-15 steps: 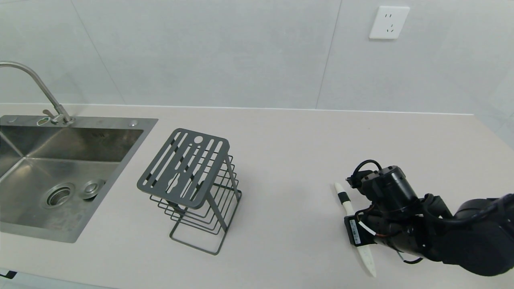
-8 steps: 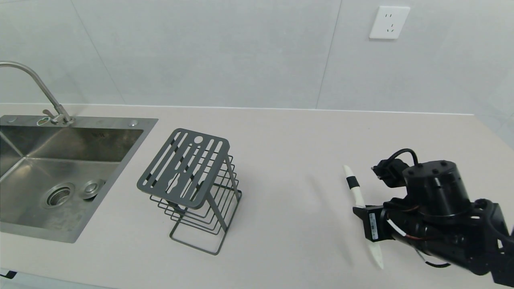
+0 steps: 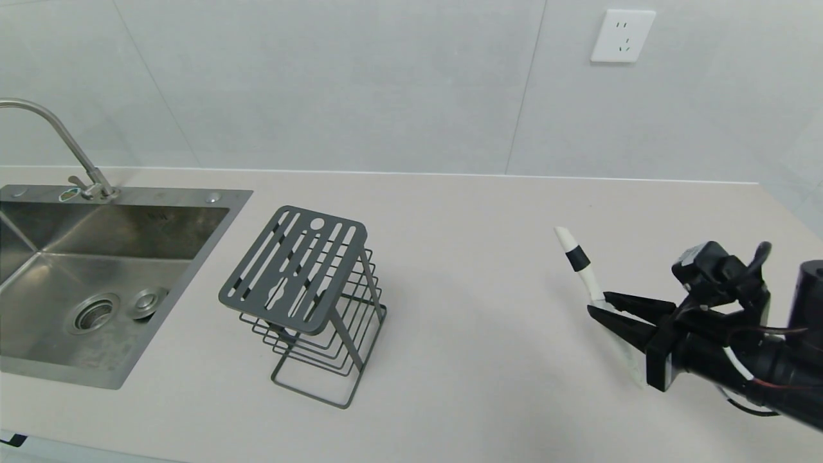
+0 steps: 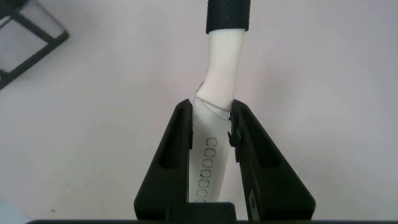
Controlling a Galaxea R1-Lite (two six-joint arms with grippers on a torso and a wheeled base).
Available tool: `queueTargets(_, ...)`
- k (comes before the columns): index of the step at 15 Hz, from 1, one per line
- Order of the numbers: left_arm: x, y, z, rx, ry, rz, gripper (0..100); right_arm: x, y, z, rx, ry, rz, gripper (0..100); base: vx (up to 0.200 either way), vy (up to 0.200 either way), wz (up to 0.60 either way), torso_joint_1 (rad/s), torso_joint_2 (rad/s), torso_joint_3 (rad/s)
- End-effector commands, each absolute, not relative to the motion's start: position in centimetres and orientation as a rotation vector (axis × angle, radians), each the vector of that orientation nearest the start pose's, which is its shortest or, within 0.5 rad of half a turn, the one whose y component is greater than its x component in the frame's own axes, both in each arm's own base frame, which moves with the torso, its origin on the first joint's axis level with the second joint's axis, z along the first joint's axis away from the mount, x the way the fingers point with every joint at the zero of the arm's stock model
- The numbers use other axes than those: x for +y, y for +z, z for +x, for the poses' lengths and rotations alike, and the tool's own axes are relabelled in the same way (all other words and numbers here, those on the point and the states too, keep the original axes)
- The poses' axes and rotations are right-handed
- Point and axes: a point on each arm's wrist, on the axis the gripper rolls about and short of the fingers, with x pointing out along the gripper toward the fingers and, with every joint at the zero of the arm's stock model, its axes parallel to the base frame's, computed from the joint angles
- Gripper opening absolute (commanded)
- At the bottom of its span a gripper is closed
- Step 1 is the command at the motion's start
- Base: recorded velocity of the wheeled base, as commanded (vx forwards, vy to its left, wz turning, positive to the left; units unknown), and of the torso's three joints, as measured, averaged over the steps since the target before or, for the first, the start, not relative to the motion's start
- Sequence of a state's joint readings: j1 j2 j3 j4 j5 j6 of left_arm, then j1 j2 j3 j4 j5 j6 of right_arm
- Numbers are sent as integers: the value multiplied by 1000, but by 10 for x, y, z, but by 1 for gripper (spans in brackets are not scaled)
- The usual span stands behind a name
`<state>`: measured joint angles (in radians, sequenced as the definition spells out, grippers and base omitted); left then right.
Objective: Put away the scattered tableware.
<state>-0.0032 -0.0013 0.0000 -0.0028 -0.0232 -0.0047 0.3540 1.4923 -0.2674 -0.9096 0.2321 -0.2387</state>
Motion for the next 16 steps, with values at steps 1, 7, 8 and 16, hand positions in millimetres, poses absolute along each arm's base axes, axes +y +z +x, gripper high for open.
queueTargets(1, 0, 76, -23, -3, -26, -5, 100, 68, 132, 182, 207, 659, -273, 0, 0, 0, 0, 0, 0, 0)
queueTargets(7, -1, 94, -25, -185, -69, 32, 100, 72, 145, 181, 61, 834, -389, 0, 0, 0, 0, 0, 0, 0)
queueTargets(8, -1, 98, -25, -220, -70, 23, 100, 73, 150, 182, 38, 836, -404, 0, 0, 0, 0, 0, 0, 0)
queueTargets(16, -3, 167, -26, -264, -277, -1, 100, 102, 169, 187, -82, 919, -467, 0, 0, 0, 0, 0, 0, 0)
